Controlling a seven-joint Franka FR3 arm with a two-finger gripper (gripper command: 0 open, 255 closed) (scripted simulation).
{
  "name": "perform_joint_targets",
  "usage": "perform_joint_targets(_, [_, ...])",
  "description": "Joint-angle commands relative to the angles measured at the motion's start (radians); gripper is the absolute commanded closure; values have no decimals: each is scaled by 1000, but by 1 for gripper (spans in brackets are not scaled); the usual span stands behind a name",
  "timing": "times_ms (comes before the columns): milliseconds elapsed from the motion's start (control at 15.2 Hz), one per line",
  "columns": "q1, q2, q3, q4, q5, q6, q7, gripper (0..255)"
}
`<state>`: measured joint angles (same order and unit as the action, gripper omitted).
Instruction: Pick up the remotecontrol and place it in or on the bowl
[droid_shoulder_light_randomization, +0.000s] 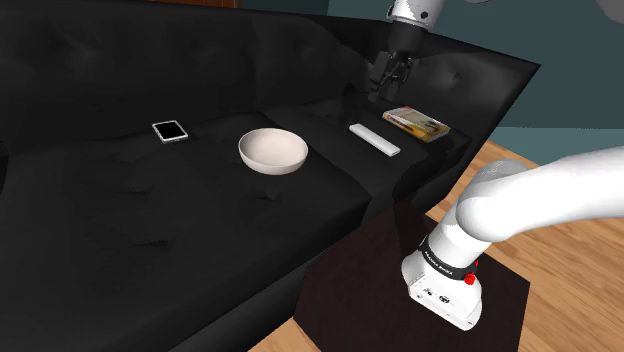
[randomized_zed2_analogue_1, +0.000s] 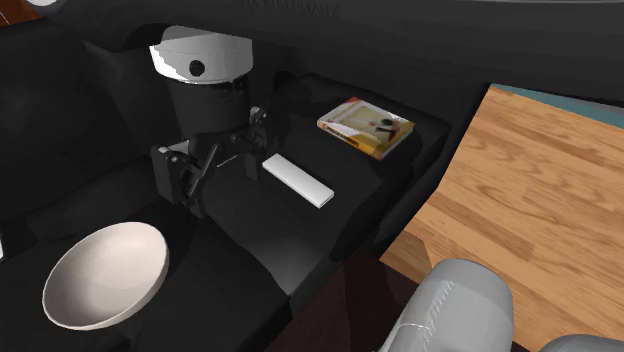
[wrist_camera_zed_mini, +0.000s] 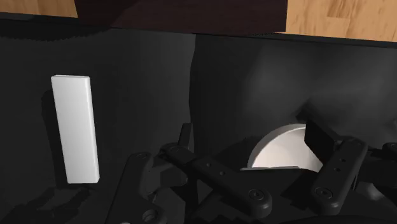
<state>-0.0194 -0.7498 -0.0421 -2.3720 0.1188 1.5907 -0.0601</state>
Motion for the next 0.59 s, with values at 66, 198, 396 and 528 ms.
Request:
perform_joint_targets(66, [-8,11,-10,-14,-13,24,-12,0])
perform_joint_targets(198, [-25,36,-30,-40,-39,73,-35,0])
perform_joint_targets(396, [-50,82,-61,-70,-76,148,-68,0])
perform_joint_targets(528, [-66,118,-83,-85,-100,200,-89,0])
